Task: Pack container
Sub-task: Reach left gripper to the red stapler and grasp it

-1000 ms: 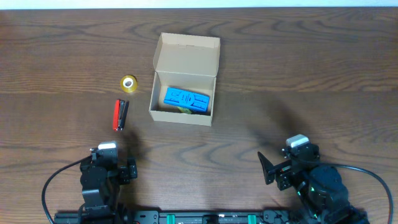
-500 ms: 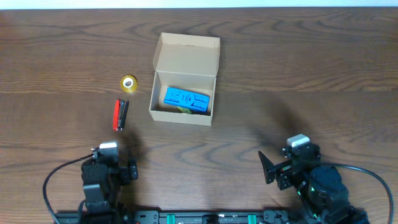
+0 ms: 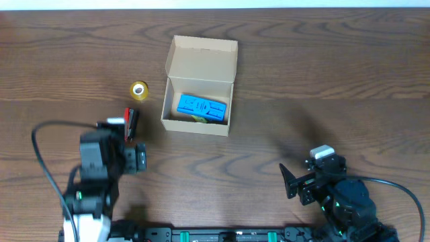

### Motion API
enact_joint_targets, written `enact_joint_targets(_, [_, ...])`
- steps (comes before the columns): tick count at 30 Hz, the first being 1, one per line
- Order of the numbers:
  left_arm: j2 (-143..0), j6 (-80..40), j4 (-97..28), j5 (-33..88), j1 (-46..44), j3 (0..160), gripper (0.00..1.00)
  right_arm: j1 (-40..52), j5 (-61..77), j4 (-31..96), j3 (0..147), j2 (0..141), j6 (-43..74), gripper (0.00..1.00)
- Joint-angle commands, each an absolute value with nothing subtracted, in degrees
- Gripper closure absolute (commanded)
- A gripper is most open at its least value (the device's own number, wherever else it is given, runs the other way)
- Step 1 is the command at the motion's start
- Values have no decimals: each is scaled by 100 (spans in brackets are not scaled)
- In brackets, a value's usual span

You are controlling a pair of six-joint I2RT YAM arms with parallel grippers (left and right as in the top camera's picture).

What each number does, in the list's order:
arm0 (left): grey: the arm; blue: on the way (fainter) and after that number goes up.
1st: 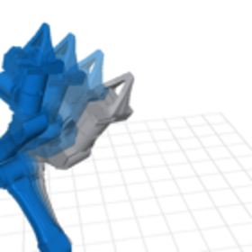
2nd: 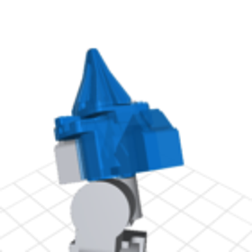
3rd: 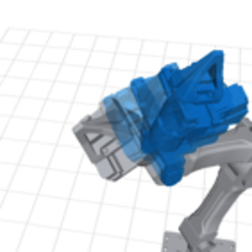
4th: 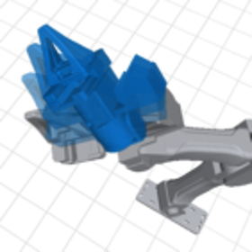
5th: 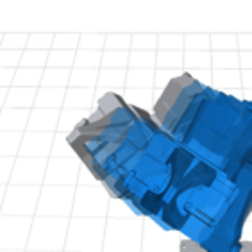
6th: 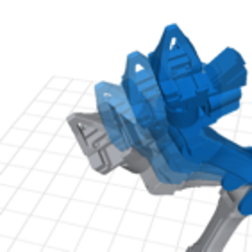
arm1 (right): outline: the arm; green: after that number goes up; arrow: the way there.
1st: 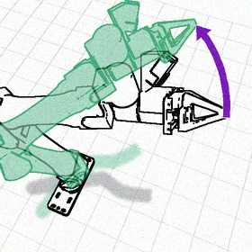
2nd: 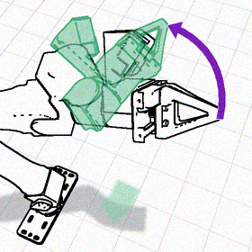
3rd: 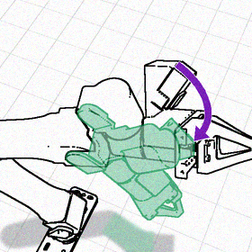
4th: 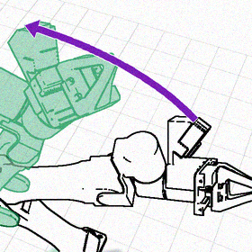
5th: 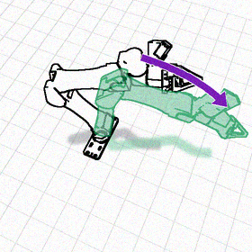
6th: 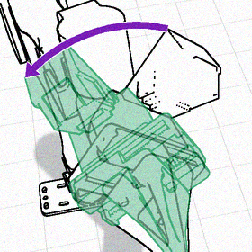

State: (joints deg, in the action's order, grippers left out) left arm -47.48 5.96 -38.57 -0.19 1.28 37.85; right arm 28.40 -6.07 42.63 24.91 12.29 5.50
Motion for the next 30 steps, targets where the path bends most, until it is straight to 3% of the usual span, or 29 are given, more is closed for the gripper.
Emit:
enact_joint_targets(1, [-5551, 550, -3876, 8, 104, 4353, 5, 2810, -644, 4272, 2462, 1201, 617, 1])
enact_joint_targets(13, [-8152, 709, -4163, -58, 305, 5813, 5, 2810, -642, 4272, 2462, 1201, 617, 1])
enact_joint_targets(30, [-10003, 1074, -4971, 108, 567, 6984, 1, 2810, -644, 4272, 2462, 1201, 620, 1])
